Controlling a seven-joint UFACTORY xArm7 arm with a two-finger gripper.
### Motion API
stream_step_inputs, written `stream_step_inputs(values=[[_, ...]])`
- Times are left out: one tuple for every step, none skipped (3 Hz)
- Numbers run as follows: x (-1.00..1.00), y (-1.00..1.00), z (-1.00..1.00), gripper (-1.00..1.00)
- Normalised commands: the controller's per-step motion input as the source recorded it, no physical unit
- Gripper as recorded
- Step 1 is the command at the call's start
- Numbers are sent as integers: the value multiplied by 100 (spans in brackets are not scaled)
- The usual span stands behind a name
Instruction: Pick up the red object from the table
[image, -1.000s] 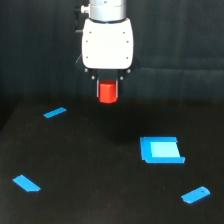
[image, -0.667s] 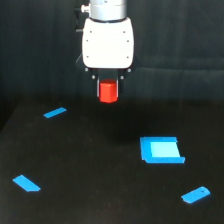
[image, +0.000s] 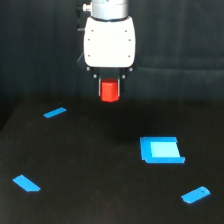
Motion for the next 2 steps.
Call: stream_step_inputs(values=[[3,-4,2,-92],[-1,3,11,-99]])
